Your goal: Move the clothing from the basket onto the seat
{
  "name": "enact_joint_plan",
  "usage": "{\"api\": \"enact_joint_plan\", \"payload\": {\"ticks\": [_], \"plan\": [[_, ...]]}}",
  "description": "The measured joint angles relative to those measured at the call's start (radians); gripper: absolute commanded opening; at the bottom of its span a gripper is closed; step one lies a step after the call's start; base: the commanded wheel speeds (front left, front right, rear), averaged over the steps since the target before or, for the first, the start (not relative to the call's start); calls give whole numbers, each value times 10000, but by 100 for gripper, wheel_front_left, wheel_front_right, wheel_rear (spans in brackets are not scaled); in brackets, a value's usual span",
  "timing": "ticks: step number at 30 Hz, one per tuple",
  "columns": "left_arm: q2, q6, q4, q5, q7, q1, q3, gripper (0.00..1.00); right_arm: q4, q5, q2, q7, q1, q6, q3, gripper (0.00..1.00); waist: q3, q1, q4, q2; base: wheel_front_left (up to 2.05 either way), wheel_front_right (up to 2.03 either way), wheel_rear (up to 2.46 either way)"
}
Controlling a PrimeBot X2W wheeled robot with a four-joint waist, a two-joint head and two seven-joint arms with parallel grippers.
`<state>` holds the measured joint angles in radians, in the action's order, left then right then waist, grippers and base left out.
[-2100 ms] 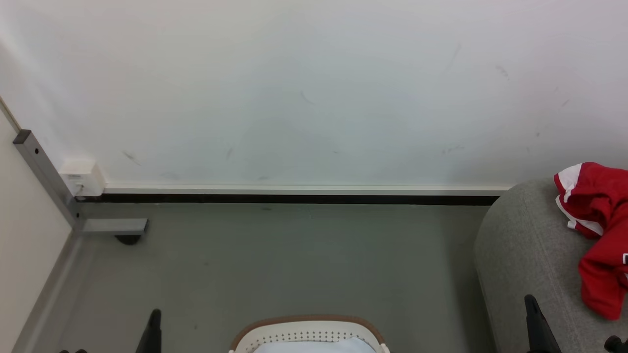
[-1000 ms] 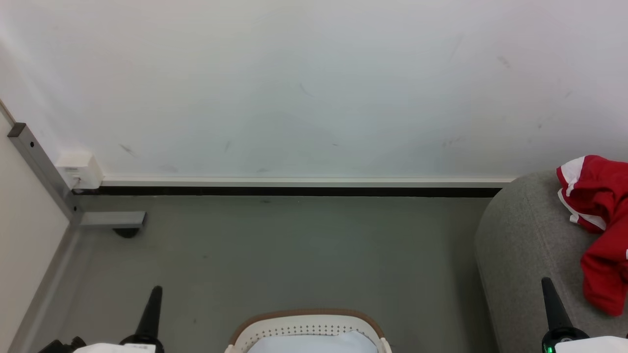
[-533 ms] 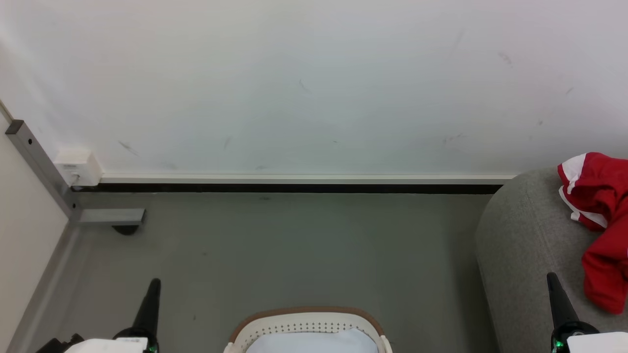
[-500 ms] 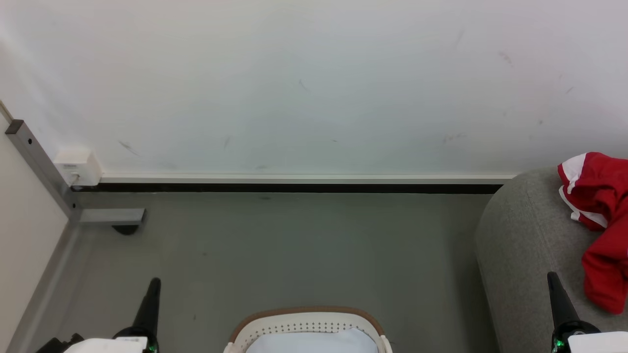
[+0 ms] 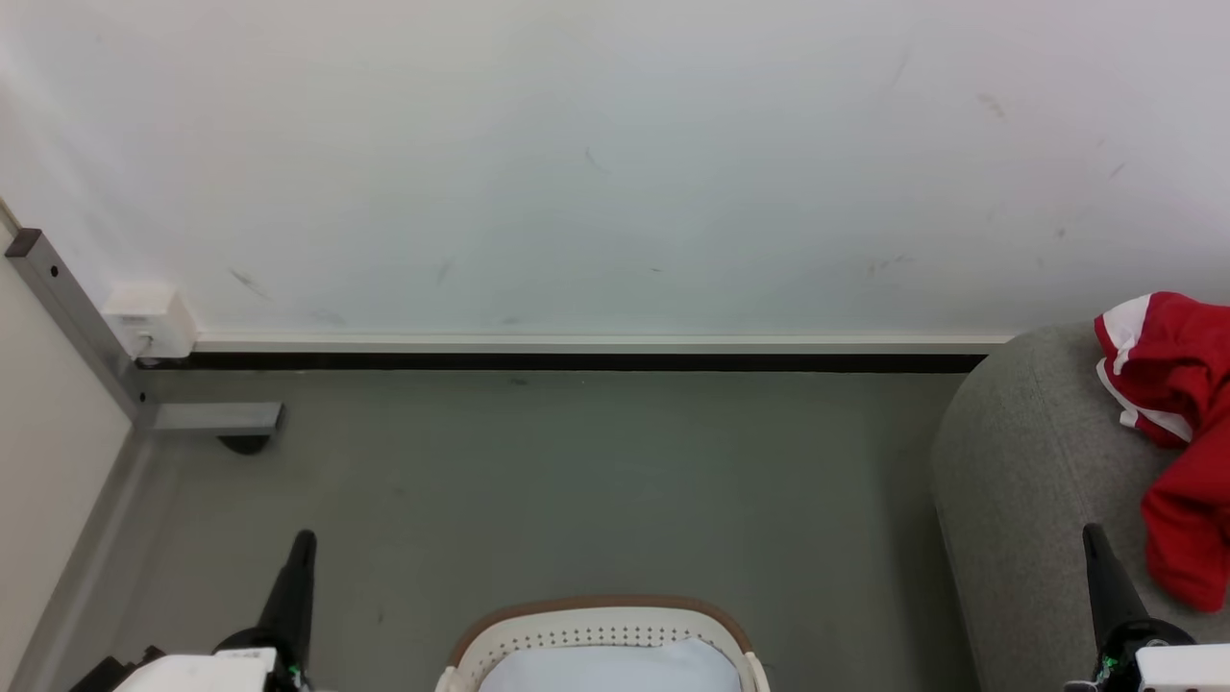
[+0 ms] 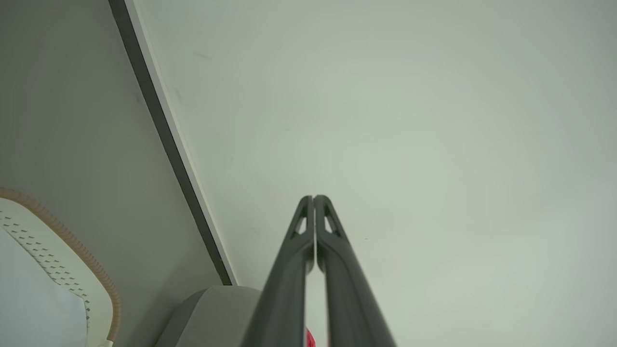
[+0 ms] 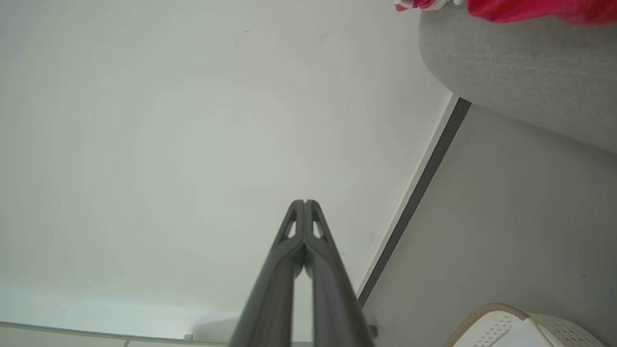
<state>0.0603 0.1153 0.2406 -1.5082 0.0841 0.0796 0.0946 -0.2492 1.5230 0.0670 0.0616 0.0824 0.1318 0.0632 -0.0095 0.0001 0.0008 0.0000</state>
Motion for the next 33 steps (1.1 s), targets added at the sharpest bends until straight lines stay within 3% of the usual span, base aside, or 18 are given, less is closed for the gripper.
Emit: {"api": "enact_joint_plan", "payload": {"ticks": [17,33], "plan": [[-111,136,50,-936,293,245,190,0,42,1043,-8,318,181,0,257,0,123,0,-8,0,0,0,0],[-117,151,54,-970,299,257,198,0,46,1064,-31,357,188,0,314,0,127,0,-9,0,0,0,0]]}}
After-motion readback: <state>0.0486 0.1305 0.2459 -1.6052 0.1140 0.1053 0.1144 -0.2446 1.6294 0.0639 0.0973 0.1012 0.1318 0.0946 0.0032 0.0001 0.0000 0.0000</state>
